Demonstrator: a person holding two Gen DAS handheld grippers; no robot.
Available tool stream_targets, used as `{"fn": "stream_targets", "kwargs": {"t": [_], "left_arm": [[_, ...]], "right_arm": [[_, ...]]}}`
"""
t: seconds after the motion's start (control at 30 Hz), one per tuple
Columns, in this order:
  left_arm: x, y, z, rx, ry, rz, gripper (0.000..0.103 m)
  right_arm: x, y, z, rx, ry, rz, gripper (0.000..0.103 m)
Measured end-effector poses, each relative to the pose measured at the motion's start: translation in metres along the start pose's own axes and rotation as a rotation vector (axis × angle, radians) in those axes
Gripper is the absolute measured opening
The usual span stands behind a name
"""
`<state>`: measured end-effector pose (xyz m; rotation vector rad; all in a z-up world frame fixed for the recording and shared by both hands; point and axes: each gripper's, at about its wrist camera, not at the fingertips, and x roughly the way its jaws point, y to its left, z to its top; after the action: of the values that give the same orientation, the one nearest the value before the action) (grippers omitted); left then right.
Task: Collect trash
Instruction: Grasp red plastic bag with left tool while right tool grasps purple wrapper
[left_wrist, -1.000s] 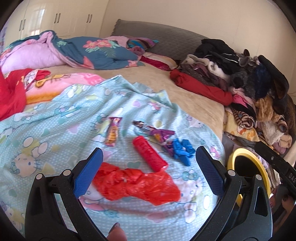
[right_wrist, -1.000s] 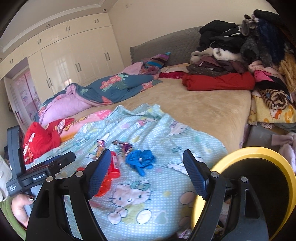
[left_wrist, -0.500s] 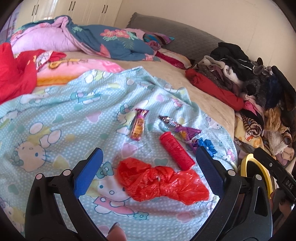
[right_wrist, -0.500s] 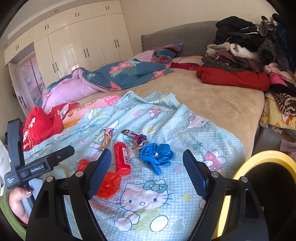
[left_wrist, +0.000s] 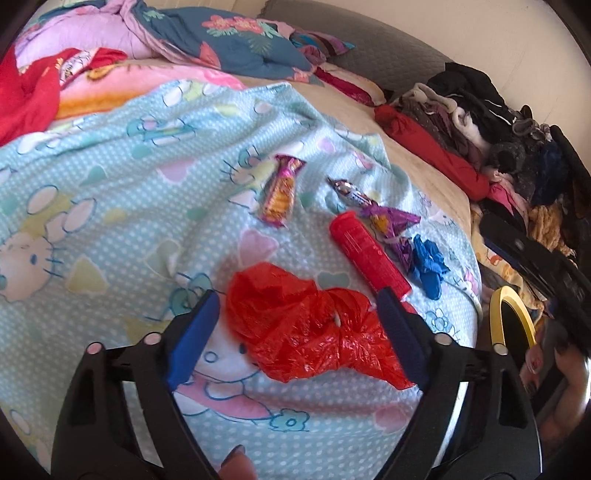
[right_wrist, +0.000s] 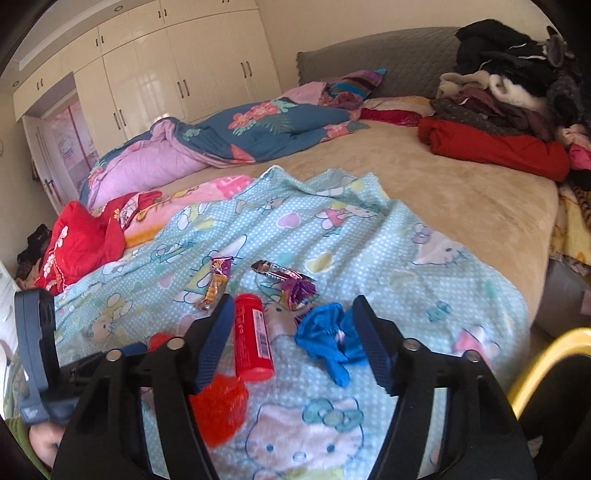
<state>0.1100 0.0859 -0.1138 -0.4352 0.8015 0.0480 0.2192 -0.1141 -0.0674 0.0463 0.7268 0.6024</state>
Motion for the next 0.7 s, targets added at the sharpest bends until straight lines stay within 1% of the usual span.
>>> {"fn": "stream_targets", "kwargs": {"t": [0.07, 0.27, 0.4, 0.43, 0.47, 0.5, 0.53, 0.57, 0.7], "left_arm": [[0.004, -0.003, -0.002, 0.008, 0.012, -0.006, 0.066], [0.012, -0.009, -0.009, 0.018, 0.031, -0.022, 0.057], [0.015, -0.014, -0.013, 0.034, 0.037, -0.033, 0.052], [0.015, -0.016, -0.013, 0.040, 0.038, -0.036, 0.051], [0.015, -0.018, -0.014, 0.047, 0.039, -0.038, 0.050], [0.016, -0.020, -0.015, 0.057, 0.041, -0.038, 0.050], [0.016, -0.022, -0.015, 0.062, 0.041, -0.041, 0.049], [0.016, -0.023, -0.015, 0.067, 0.041, -0.044, 0.048], [0.014, -0.027, -0.016, 0.090, 0.044, -0.051, 0.045]], "right_arm": [[0.013, -0.003, 0.003, 0.010, 0.026, 0.002, 0.049], [0.053, -0.010, 0.013, 0.047, 0.093, 0.017, 0.039], [0.077, -0.012, 0.015, 0.049, 0.129, -0.014, 0.038], [0.081, -0.012, 0.014, 0.049, 0.136, -0.017, 0.037], [0.087, -0.013, 0.013, 0.052, 0.152, -0.014, 0.032], [0.089, -0.012, 0.012, 0.056, 0.161, -0.005, 0.029], [0.091, -0.012, 0.011, 0.059, 0.168, 0.010, 0.017], [0.091, -0.012, 0.010, 0.057, 0.170, 0.020, 0.011], [0.071, -0.008, 0.003, 0.058, 0.132, 0.070, 0.011]]}}
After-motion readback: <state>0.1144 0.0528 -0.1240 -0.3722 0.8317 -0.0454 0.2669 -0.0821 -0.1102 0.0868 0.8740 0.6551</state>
